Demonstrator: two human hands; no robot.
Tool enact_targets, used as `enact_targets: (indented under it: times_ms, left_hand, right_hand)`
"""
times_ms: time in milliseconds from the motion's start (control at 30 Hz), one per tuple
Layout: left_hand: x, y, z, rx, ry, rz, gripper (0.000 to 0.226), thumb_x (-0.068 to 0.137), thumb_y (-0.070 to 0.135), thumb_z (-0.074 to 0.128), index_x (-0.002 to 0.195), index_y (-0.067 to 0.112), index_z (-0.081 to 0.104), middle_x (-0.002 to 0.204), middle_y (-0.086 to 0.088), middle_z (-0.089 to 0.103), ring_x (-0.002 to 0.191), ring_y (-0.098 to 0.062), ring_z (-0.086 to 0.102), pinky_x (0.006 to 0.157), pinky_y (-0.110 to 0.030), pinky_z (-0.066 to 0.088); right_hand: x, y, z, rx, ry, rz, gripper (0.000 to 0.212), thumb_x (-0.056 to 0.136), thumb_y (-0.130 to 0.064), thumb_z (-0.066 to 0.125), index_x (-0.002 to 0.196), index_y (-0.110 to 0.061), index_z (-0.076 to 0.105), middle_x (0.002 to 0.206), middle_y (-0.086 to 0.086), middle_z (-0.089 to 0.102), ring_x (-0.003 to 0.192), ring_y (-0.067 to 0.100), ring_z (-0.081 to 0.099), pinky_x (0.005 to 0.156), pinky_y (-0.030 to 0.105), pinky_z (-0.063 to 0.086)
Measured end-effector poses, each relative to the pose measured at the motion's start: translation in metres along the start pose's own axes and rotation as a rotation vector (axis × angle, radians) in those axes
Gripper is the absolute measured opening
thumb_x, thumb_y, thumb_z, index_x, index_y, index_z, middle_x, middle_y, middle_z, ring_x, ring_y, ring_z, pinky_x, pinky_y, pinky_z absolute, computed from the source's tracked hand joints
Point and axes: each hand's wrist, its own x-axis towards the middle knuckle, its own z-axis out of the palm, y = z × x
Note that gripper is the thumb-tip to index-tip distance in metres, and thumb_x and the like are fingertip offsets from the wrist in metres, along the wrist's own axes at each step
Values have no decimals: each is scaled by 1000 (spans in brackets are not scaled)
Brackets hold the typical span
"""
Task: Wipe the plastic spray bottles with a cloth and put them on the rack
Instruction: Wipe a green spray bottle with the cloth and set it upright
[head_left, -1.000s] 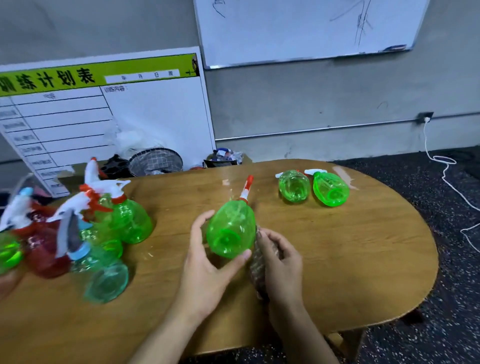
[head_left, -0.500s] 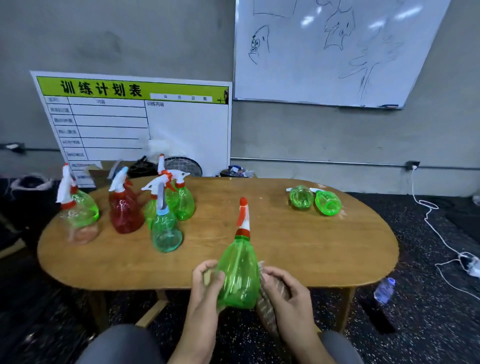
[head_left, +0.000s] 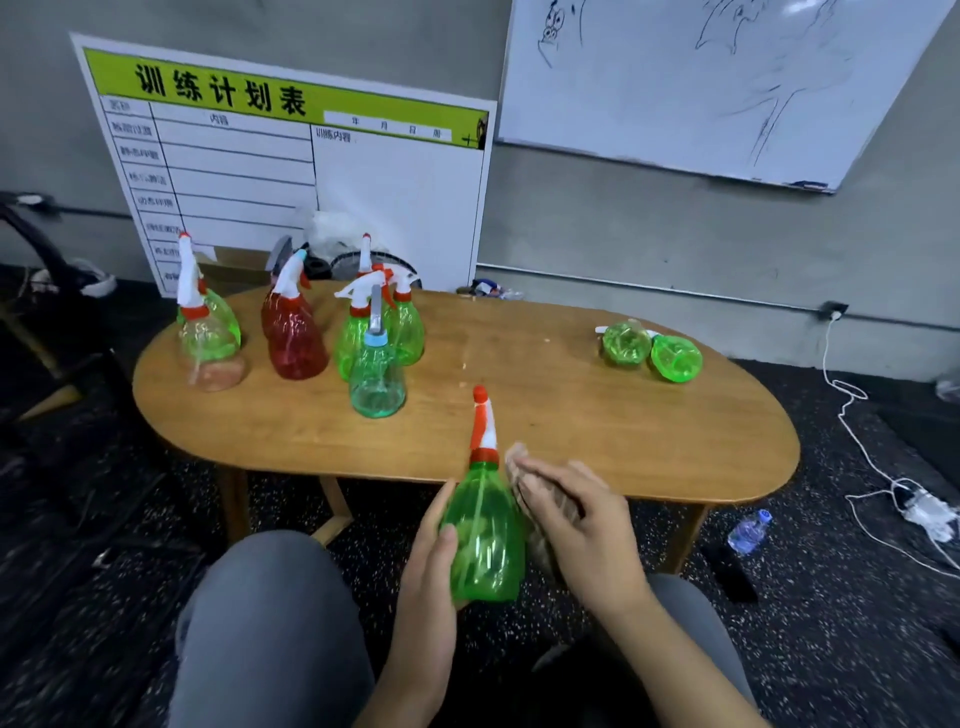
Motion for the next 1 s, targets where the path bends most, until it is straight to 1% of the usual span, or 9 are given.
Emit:
enact_targets:
  times_ms: [67,167,200,300,400,667,800,900,1000]
  left_hand:
    - [-3,-2,-1,57,-38,44,45,103,45,48,147,45,54,141,15,68,132,-11,64,109,-44,52]
    - [-1,-4,-4,113,-45,88,48,99,47,43,146,45,51,141,25,65,132,0,61,107,-30,53]
    - [-1,-4,-5,113,-36,91,50,100,45,43,148,43,51,142,24,64,133,-1,60,107,-29,52]
    - [0,-7,-7,86,-12,60,52,100,43,43,151,39,51,145,16,64,136,-7,60,112,-37,49]
    - [1,-13,-8,39,-9,23,42,109,35,43,150,35,52,146,8,66,136,-13,62,113,-42,49]
    - [-1,-8,-1,15,-75,2,44,115,20,29,150,30,53,136,3,73,124,-20,70,100,-33,58]
    - [-2,-6,1,44,-76,25,42,112,42,36,150,33,51,135,7,73,125,-17,70,96,-33,59]
    - [-3,-8,3,42,-81,17,53,103,49,39,150,32,53,141,4,70,130,-20,66,106,-47,53]
    - [-4,-8,3,44,-96,19,56,100,53,42,150,31,53,140,2,70,129,-21,68,108,-54,53]
  right_hand:
    - [9,-1,13,-60,-54,-18,32,97,-45,64,122,-31,77,100,-25,70,88,5,66,82,19,52]
    - [9,7,30,-251,-86,-21,42,101,-60,51,125,-34,75,104,-18,75,83,2,69,99,29,54]
    - [7,9,34,-299,-81,-43,43,103,-61,47,125,-36,74,102,-16,75,79,1,68,93,26,56]
    - [-4,8,36,-292,-45,-157,35,104,-53,49,123,-36,74,84,-17,56,66,7,57,59,23,50]
    - [-25,9,32,-239,-74,-282,27,106,-41,56,122,-31,75,86,-17,44,68,5,52,57,25,46]
    - [-59,12,7,-336,-311,-504,18,103,-27,68,118,-26,77,90,-11,50,72,3,49,67,14,37]
    - [-47,7,-1,-141,-121,-359,23,105,-33,61,119,-26,78,85,-10,54,70,0,50,60,15,39]
    - [-15,6,-3,-61,67,-201,28,104,-37,59,122,-26,77,81,-6,56,64,7,51,54,23,41]
    - [7,10,6,-126,34,-96,32,104,-43,58,122,-25,78,82,-14,58,66,5,53,58,16,39]
